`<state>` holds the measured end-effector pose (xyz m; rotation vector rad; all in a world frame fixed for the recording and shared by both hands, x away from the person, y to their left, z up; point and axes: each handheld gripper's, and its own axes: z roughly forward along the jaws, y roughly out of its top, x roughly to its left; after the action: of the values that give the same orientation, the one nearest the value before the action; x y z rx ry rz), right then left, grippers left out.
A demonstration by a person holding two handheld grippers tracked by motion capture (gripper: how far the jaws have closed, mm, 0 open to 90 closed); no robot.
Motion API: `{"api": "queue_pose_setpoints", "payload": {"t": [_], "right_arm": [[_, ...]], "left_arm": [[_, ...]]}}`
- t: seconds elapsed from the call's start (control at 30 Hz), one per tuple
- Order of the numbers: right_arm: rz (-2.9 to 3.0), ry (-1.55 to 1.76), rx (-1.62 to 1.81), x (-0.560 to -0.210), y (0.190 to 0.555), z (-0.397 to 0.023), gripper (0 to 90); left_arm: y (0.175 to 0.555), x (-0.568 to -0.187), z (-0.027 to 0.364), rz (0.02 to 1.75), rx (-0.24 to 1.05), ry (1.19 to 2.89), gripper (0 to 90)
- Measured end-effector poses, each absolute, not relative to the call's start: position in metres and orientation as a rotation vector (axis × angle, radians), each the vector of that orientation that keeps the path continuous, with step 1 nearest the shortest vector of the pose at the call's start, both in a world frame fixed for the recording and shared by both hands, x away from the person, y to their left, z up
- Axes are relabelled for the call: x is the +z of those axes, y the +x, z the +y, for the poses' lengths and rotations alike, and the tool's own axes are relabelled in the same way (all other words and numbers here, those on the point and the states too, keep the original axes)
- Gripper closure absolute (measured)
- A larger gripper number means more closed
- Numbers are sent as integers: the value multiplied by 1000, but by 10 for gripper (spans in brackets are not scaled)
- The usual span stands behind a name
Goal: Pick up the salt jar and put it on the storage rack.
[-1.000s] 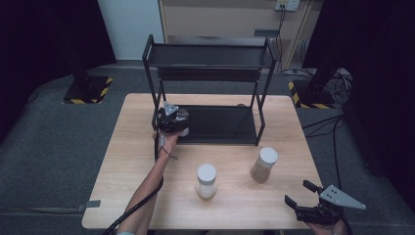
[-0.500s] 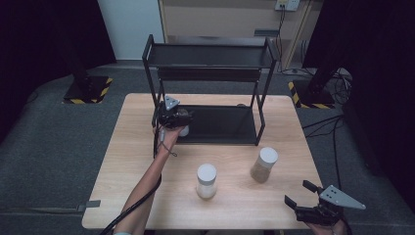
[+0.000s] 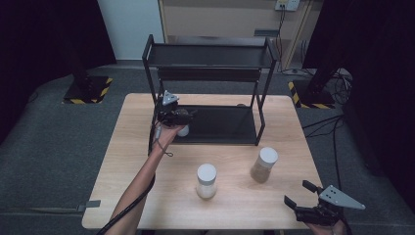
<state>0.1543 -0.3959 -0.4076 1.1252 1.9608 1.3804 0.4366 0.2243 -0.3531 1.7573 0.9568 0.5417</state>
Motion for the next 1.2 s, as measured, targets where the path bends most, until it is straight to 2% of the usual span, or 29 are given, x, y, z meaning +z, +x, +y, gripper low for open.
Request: {"api": "queue_pose_setpoints", "payload": {"t": [0.77, 1.2], "right_arm": [[1962, 1123, 1375, -407, 154, -395, 66], [1965, 1127, 1365, -407, 155, -393, 66]], "left_arm": [[373, -321, 261, 737, 508, 1739, 46], [335, -321, 281, 665, 488, 1750, 44]]}}
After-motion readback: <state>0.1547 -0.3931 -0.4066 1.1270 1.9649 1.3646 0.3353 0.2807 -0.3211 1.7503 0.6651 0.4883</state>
